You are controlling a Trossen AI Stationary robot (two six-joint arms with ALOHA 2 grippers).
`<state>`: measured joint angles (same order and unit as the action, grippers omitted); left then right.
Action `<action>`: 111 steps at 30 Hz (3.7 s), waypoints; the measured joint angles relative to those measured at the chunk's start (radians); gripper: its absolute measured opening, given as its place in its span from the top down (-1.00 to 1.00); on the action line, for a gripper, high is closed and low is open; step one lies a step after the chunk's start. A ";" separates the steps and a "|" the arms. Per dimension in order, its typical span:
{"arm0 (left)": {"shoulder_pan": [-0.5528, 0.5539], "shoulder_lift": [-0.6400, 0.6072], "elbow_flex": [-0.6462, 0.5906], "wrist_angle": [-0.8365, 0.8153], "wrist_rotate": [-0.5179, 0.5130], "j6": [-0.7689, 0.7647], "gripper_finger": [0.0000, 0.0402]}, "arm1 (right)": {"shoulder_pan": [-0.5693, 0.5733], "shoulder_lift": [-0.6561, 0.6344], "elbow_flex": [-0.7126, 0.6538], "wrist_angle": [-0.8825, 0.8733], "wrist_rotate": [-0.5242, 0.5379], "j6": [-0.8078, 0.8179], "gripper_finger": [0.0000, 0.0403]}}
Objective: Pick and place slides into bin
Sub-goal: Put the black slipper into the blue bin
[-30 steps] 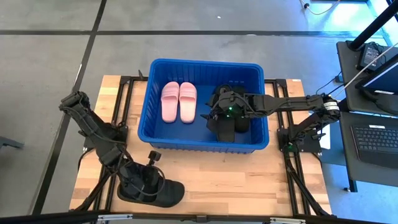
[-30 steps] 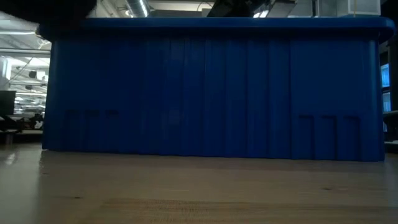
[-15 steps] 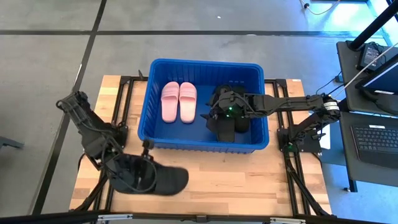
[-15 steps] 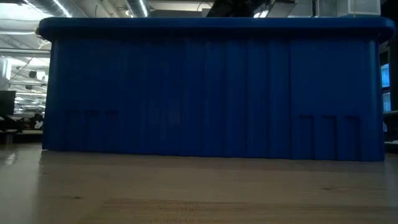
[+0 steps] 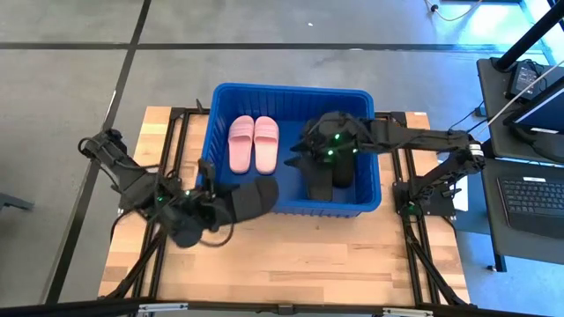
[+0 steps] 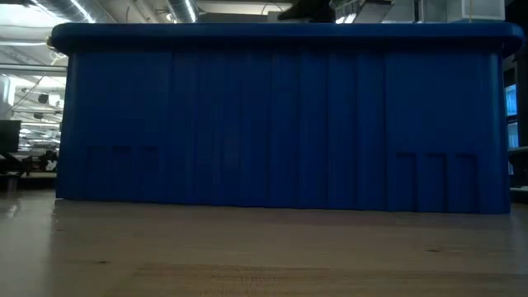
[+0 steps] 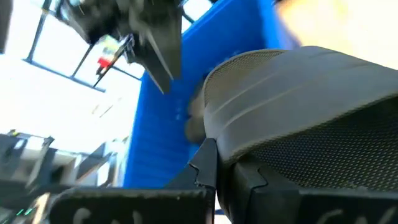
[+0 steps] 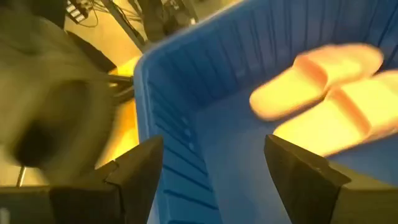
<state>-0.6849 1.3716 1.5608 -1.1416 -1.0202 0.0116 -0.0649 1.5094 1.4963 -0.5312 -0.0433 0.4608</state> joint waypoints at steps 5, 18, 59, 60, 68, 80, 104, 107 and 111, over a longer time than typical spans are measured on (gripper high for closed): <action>0.120 0.000 0.000 -0.002 -0.068 0.056 0.97 | -0.017 -0.001 0.165 -0.130 0.015 -0.131 -0.39; 0.491 0.005 0.000 0.135 -0.011 -0.003 0.97 | 0.002 0.002 0.285 -0.141 0.023 -0.533 -0.39; 0.711 0.150 -0.002 0.432 0.110 -0.001 0.97 | 0.076 0.186 0.233 -0.079 0.715 -0.706 -0.13; 0.712 0.150 -0.002 0.431 0.121 -0.001 0.97 | 0.075 0.186 0.233 -0.081 0.723 -0.711 -0.08; 0.712 0.150 -0.002 0.428 0.143 0.023 0.97 | 0.071 0.186 0.233 -0.086 0.735 -0.729 0.33; 0.711 0.150 -0.002 0.422 0.151 0.025 0.97 | 0.070 0.185 0.233 -0.093 0.736 -0.754 0.83; 0.682 0.146 -0.002 0.421 0.156 0.021 0.69 | 0.068 0.186 0.233 -0.101 0.732 -0.781 0.92; 0.677 0.146 0.000 0.426 0.187 0.022 0.59 | 0.067 0.188 0.232 -0.103 0.731 -0.781 0.92; 0.663 0.146 0.000 0.424 0.196 0.025 0.35 | 0.068 0.188 0.232 -0.101 0.731 -0.781 0.92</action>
<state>-0.0223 1.5181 1.5604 -0.7174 -0.8237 0.0362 0.0029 1.6974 1.7287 -0.6327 0.6880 -0.3202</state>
